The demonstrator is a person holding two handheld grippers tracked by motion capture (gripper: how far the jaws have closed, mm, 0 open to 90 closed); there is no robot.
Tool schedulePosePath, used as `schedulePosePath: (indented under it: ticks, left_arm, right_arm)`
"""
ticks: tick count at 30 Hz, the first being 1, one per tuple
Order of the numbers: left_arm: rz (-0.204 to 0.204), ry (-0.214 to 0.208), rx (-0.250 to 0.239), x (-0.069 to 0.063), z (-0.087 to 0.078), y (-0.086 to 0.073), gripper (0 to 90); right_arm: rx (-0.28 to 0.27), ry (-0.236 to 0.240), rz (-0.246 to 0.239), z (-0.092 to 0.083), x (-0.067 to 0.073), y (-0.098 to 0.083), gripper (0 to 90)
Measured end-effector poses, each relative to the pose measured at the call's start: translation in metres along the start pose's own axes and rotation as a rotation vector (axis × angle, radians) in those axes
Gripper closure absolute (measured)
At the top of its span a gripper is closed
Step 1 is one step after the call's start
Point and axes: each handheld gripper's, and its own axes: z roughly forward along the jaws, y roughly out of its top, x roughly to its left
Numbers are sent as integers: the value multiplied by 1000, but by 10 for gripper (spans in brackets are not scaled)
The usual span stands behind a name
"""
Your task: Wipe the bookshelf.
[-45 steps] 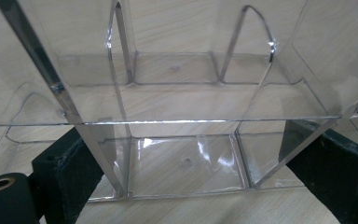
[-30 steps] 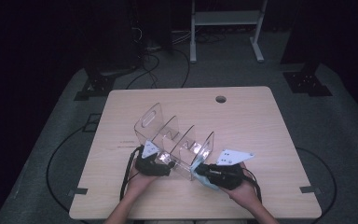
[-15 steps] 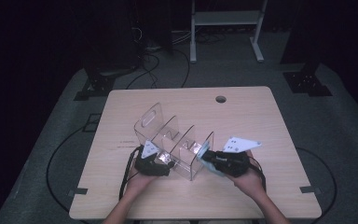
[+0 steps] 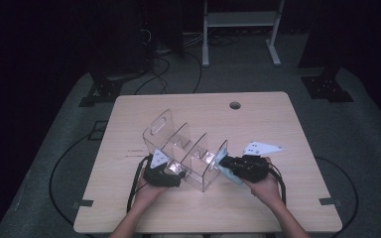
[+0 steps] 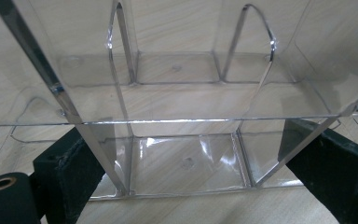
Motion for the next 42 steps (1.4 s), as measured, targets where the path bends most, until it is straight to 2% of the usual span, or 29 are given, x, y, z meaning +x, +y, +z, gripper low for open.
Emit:
schedulePosePath:
  ticks: [1, 3, 5, 6, 9, 11, 12, 13, 14, 16, 17, 19, 21, 22, 24, 25, 26, 28, 30, 32, 33, 35, 38, 42]
  left_arm:
    - [2, -1, -3, 0, 0, 0, 69]
    - [3, -3, -6, 1, 1, 0, 69]
    - [3, -2, -4, 0, 1, 0, 69]
    - [3, -2, -4, 0, 0, 0, 69]
    - [5, -3, -3, 0, 0, 0, 70]
    - [6, -2, -7, 0, 1, 0, 69]
    - [6, 1, -6, -1, 1, 0, 69]
    - [5, 0, -8, 0, 1, 0, 69]
    - [5, -4, -7, 0, 1, 0, 69]
    - [6, -4, -6, 0, 1, 0, 69]
    - [5, -3, -5, 0, 1, 0, 69]
    - [5, -1, -4, 0, 1, 0, 70]
    - [6, -2, -4, 0, 1, 0, 70]
    - [6, -2, -4, 0, 1, 0, 70]
    - [7, 0, -4, 0, 1, 0, 69]
    - [7, -2, -3, 0, 1, 0, 69]
    - [7, -2, -3, 0, 1, 0, 70]
    - [5, 4, -1, -1, 0, 0, 70]
    - [6, 8, 0, -1, 0, 1, 71]
    - [6, 8, -3, -1, 0, 0, 71]
    - [6, 8, -3, -1, 0, 0, 71]
    - [6, 7, -3, -1, 0, 0, 71]
    - [6, 5, -4, -1, 0, 0, 71]
    - [9, 4, -7, -1, 0, 0, 71]
  right_arm:
    - [3, 13, 0, 2, 2, -2, 812]
    - [36, 51, -47, 8, 13, -7, 812]
    - [44, 43, -69, 12, 17, -8, 812]
    - [43, 42, -64, 11, 15, -8, 812]
    - [15, -46, -41, 10, -1, -5, 813]
    - [4, -75, -5, 10, -12, -5, 812]
    - [2, -57, 24, 10, -16, -5, 812]
    - [1, -54, 29, 11, -15, -6, 812]
    - [6, -47, 20, 11, -12, -7, 812]
    - [16, 10, -3, 13, -1, -9, 811]
    - [24, 24, -37, 13, 6, -9, 811]
    - [27, 6, -52, 11, 7, -7, 812]
    - [20, -43, -46, 11, 0, -6, 812]
    - [21, -67, -27, 11, -5, -6, 812]
    - [21, -61, 27, 12, -13, -8, 812]
    - [28, -50, 30, 12, -12, -10, 812]
    - [29, -41, 13, 12, -9, -12, 813]
    - [33, -43, 17, 11, -9, -14, 813]
    - [38, -76, 35, 10, -17, -18, 814]
    - [50, -117, 73, 11, -32, -23, 814]
    - [66, -136, 109, 12, -44, -29, 814]
    - [95, -159, 155, 17, -59, -34, 814]
    - [128, -161, 187, 28, -71, -36, 814]
    - [172, -138, 222, 46, -82, -40, 814]
